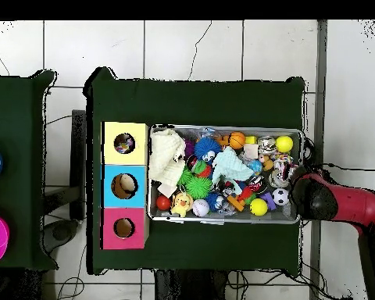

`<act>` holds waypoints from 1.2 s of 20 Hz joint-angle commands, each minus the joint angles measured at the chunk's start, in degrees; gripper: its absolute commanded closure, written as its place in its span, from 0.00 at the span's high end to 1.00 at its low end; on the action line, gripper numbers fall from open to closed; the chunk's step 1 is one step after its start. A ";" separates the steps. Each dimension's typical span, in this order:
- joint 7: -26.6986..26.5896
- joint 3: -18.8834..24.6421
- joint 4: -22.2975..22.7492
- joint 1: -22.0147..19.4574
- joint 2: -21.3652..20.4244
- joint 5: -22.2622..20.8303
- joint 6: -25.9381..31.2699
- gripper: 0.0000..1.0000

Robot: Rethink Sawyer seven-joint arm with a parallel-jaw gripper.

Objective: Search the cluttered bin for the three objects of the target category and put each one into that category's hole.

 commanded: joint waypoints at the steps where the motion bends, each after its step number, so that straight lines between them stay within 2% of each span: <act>1: -6.45 0.46 3.15 1.60 6.44 -1.92 4.37 1.00; 15: -3.77 -0.63 3.57 3.04 6.64 -1.41 3.60 1.00; 22: -4.58 0.16 3.73 2.44 6.96 -0.96 3.63 1.00; 23: -4.58 0.20 3.72 2.40 6.99 -0.93 3.61 0.00; 24: -4.61 0.10 3.70 2.47 6.98 -0.95 3.54 0.00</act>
